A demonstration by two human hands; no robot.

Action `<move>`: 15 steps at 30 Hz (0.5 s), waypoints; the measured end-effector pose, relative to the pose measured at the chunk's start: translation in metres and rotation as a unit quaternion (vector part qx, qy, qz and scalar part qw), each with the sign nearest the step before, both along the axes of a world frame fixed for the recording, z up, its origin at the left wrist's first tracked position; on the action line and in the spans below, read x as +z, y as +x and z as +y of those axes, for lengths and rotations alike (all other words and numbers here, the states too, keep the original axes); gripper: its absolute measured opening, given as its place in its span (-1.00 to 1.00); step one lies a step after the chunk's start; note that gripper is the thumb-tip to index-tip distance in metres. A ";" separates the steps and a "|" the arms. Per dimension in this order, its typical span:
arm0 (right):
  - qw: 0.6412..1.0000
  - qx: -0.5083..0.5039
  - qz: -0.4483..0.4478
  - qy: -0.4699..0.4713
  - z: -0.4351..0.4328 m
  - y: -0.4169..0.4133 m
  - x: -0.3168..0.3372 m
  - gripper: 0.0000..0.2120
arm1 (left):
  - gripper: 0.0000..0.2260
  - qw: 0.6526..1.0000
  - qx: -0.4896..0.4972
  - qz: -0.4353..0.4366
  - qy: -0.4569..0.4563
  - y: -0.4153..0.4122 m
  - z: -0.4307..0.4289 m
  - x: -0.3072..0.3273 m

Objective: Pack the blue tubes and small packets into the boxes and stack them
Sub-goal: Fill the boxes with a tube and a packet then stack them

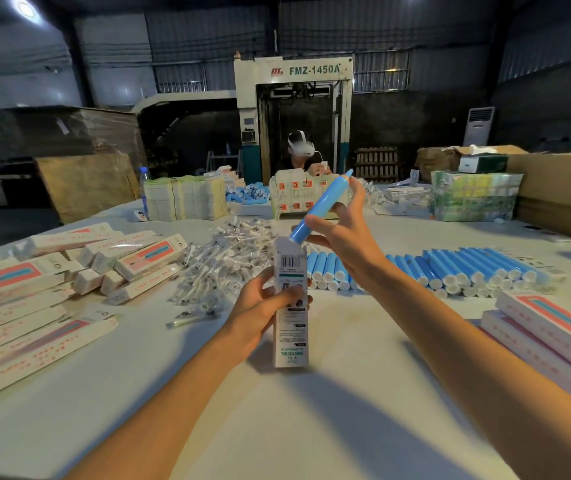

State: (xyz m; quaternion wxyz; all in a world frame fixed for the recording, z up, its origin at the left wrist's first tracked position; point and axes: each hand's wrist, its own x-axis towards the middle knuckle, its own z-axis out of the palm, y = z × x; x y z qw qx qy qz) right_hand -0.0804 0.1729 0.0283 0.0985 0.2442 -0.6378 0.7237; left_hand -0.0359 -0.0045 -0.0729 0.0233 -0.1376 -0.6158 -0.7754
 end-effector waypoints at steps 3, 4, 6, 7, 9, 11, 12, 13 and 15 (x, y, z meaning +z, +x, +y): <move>0.998 -0.013 0.023 0.056 -0.008 -0.008 0.001 0.11 | -0.53 1.000 -0.002 0.007 -0.013 0.000 -0.003 0.000; 0.996 -0.027 0.039 0.078 -0.008 -0.010 0.001 0.13 | -0.53 1.000 -0.003 0.010 -0.019 0.000 -0.004 -0.001; 0.992 -0.032 0.058 0.105 -0.006 -0.015 0.001 0.16 | -0.53 0.999 -0.003 0.013 -0.029 -0.002 -0.006 -0.002; 0.992 -0.025 0.058 0.110 -0.005 -0.017 0.002 0.17 | -0.53 0.999 -0.004 0.015 -0.033 -0.002 -0.007 -0.002; 0.993 -0.003 0.045 0.114 -0.002 -0.021 0.007 0.18 | -0.52 0.999 -0.007 0.017 -0.038 -0.003 -0.008 -0.002; 0.992 0.008 0.029 0.120 -0.002 -0.022 0.012 0.14 | -0.49 0.999 -0.008 0.019 -0.044 -0.002 -0.008 -0.001; 0.991 0.004 0.029 0.130 -0.003 -0.022 0.013 0.11 | -0.48 0.999 -0.007 0.021 -0.047 -0.002 -0.008 0.000; 0.989 -0.003 0.032 0.142 -0.004 -0.023 0.012 0.08 | -0.48 0.998 -0.006 0.023 -0.050 -0.002 -0.009 0.000; 0.983 -0.007 0.034 0.179 -0.005 -0.024 0.012 0.02 | -0.49 0.998 -0.008 0.025 -0.055 -0.003 -0.009 0.000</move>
